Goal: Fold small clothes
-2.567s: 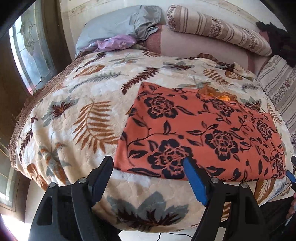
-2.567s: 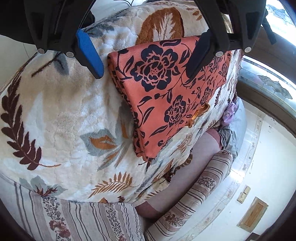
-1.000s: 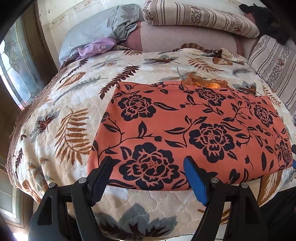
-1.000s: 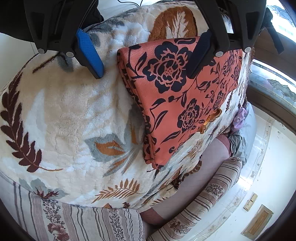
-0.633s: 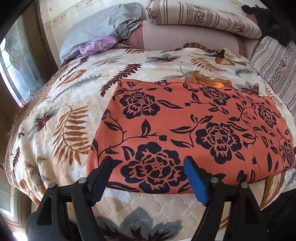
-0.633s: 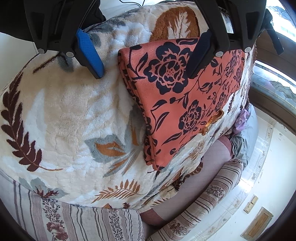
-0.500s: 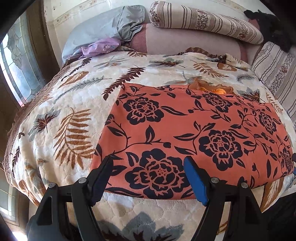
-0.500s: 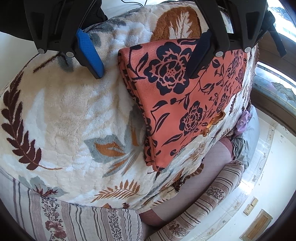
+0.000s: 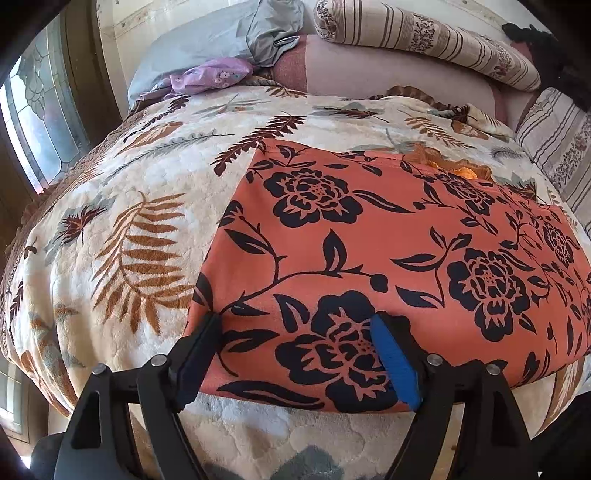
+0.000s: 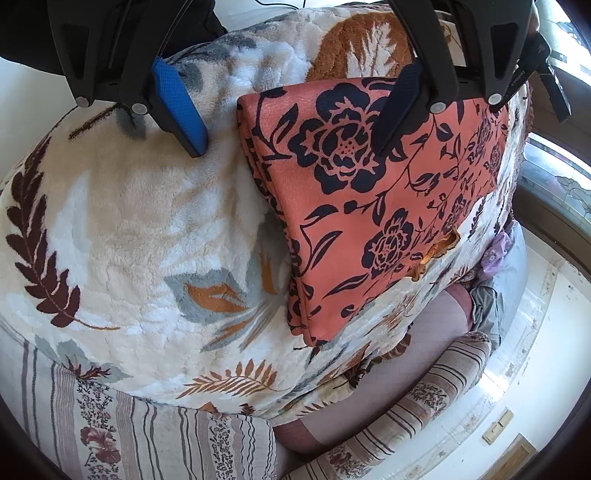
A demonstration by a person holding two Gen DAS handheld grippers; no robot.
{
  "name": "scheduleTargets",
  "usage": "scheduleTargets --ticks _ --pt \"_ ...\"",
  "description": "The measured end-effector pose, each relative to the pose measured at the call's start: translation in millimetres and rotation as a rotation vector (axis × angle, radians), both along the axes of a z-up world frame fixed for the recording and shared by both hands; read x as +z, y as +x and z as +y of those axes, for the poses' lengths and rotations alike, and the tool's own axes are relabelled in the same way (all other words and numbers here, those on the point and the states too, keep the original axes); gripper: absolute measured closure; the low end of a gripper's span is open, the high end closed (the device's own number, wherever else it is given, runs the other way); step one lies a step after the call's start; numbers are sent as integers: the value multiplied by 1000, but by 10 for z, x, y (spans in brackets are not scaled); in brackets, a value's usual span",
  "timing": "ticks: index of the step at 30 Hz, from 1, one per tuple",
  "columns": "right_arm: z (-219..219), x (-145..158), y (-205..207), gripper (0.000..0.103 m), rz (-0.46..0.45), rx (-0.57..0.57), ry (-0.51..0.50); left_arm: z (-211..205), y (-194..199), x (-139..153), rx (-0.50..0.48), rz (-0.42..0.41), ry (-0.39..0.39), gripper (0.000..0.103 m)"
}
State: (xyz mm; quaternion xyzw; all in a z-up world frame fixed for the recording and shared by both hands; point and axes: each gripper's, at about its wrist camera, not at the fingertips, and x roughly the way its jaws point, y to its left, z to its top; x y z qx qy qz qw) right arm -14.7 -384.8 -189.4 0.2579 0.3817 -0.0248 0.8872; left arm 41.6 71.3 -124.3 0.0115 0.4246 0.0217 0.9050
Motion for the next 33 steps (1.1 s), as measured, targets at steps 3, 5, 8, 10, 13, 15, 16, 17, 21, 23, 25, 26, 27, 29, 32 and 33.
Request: scheduleTargets --ticks 3,5,8,10,13,15,16,17,21,23,25,26,27,29,32,33 --pt "15 2 7 11 4 1 -15 37 -22 -24 -5 -23 -23 18" --pt "22 2 12 11 6 1 -22 34 -29 -32 -9 -33 -22 17" --pt "34 3 17 10 9 2 -33 22 -42 -50 -13 -47 -15 14" --pt "50 3 21 10 12 3 -45 16 -53 -58 -13 -57 -10 13" --pt "61 3 28 10 15 6 -59 11 -56 -62 -12 -66 -8 13" --pt "61 3 31 10 15 6 -60 12 -62 -64 -12 -70 -7 12" --pt "60 3 30 10 15 6 -60 9 -65 -66 -11 -73 -5 12" --pt "61 3 31 10 15 6 -59 4 -68 -69 -10 -76 -3 12" --pt "59 5 31 10 13 7 -55 -11 -96 -76 -6 -87 6 12" --pt "54 5 31 10 11 8 -52 -14 -101 -78 -5 -90 8 12" --pt "48 5 29 10 11 8 -50 -17 -104 -79 -4 -93 9 12" --pt "47 4 25 10 11 8 -50 -18 -105 -79 -3 -94 10 12" --pt "48 4 24 10 11 8 -51 -20 -107 -79 -2 -95 10 12" --pt "50 4 25 10 11 8 -52 -23 -111 -80 -1 -97 10 12" --pt "51 3 20 10 13 9 -56 -24 -112 -82 -1 -98 11 12" --pt "52 3 18 10 13 9 -58 -24 -112 -82 -1 -98 11 12"
